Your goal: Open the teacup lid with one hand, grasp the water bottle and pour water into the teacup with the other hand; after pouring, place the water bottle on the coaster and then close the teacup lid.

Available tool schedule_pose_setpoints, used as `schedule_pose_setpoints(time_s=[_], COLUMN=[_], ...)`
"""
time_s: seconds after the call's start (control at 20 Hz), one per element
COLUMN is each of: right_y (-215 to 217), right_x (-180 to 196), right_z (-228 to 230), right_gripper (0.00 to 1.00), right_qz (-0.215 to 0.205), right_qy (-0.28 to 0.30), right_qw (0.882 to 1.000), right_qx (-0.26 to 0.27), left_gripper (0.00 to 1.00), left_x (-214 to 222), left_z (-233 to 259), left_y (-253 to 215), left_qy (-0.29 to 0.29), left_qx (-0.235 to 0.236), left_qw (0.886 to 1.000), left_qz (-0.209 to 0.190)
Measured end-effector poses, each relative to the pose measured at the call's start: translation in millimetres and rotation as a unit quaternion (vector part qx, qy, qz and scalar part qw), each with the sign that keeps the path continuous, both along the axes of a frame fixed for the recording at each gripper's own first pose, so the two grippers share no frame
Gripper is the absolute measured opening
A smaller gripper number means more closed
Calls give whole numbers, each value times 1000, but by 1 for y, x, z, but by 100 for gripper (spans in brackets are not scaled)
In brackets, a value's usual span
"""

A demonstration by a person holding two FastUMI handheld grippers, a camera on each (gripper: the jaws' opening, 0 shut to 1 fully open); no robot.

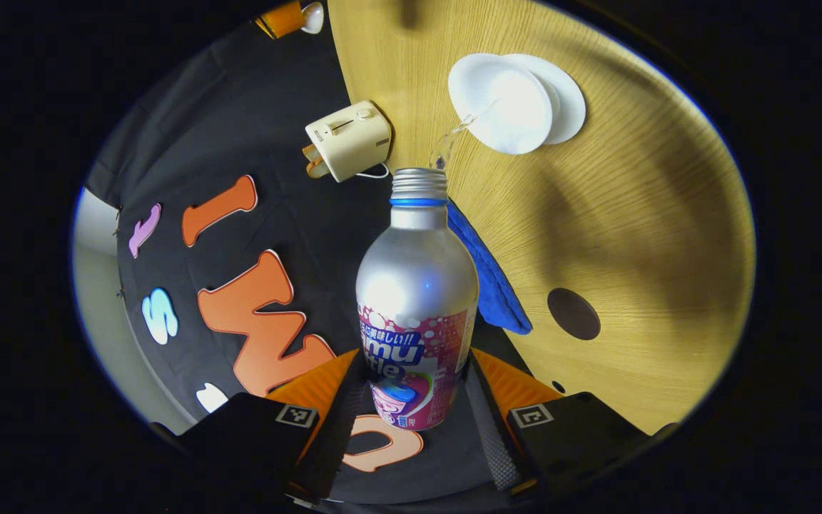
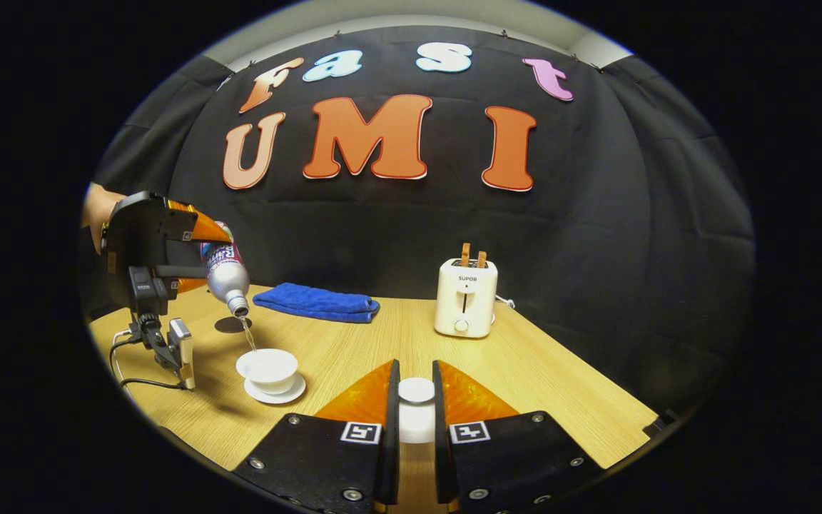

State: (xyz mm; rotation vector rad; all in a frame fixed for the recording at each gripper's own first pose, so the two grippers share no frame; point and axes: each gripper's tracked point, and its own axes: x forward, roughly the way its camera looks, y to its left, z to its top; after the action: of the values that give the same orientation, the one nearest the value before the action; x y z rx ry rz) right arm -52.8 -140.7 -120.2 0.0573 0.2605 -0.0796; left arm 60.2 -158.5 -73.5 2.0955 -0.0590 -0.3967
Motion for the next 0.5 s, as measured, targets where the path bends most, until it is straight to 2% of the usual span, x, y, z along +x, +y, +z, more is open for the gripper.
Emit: schedule_pose_setpoints(time_s=[0.4,0.45,0.5], right_y=[1,1,2], right_x=[1,1,1], right_z=[1,1,1], right_gripper=[20,21,20], right_qz=[2,3,5], right_qy=[-3,-3,-3], right_qw=[1000,1000,1000], right_qx=[-1,0,3], left_gripper=[83,86,80], left_x=[-3,-1,-3], left_z=[14,12,15], left_y=[-4,-4,-5], left_qy=[-15,-13,-16], left_qx=[29,34,39], left_qw=[999,999,999], left_qz=[-5,-4,-5])
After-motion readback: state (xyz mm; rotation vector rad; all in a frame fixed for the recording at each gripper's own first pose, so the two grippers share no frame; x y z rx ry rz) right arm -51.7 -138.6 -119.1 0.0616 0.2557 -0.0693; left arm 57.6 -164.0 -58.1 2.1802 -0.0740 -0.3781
